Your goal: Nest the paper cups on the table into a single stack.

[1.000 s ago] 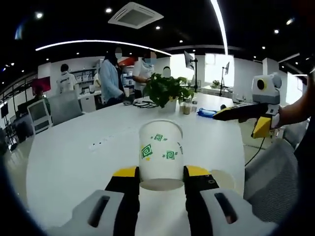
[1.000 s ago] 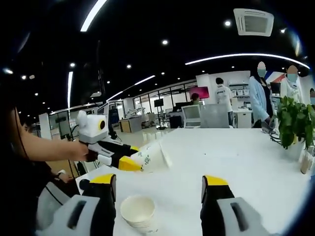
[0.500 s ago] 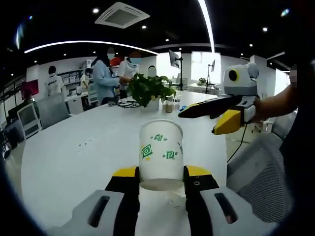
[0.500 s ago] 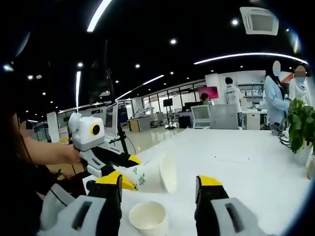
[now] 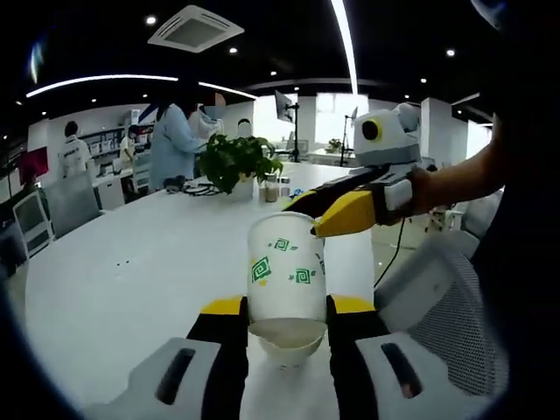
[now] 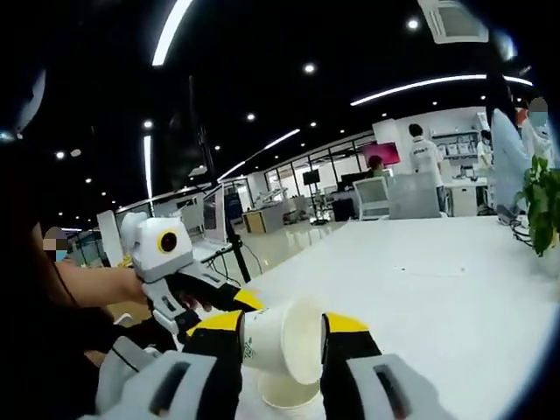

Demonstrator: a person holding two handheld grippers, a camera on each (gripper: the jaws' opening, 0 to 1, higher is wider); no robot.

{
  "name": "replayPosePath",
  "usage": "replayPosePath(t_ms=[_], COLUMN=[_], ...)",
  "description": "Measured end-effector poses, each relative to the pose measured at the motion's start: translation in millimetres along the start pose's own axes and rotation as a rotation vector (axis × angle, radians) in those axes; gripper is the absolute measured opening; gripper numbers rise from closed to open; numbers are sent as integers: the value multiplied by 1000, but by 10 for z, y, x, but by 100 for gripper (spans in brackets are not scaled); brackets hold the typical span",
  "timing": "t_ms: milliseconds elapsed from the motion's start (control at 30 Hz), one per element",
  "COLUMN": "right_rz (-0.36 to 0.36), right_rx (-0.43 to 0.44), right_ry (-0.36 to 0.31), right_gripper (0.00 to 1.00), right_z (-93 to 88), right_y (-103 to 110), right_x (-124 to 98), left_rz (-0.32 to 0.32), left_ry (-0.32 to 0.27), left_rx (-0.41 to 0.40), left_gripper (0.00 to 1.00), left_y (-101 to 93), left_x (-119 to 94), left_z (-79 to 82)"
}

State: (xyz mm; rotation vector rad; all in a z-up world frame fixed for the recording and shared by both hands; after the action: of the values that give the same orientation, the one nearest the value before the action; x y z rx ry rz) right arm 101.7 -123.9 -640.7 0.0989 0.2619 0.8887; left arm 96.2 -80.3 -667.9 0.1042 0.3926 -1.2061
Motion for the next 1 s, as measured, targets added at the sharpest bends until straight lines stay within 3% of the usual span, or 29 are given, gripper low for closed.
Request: replayPosePath(t_ms=[133, 533, 733, 1000], right_rz=[39, 72, 129, 156], right_rx=[2, 33, 47, 52], right_ry=[2, -5, -20, -12], right_gripper=[9, 3, 0, 0], right_z=[-9, -10, 48, 55], right_y=[67, 115, 217, 280], right_x=[5, -26, -55, -66], left_rz=[-20, -46, -77, -68], left_ry=[-3, 8, 11, 27], left_rx=[4, 19, 43, 50], left_gripper=[34, 33, 33, 35], left_y=[-41, -95, -138, -119], left_x=[5, 2, 20, 64], left_z=[-8, -36, -40, -64])
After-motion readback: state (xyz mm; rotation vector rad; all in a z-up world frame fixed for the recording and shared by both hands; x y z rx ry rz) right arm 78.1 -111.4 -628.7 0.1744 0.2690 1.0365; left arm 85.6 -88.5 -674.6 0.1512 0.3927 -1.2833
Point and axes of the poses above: the point that each gripper's makers call its tool centre point, and the gripper's own axes: x roughly forward along the fingers, y roughly to its left, z roughly out of its top, the point moved 1 cm from there along -x, roughly backward along the fingers, and after that the axes turned 5 degrees about -x, right-handed, at the moved point
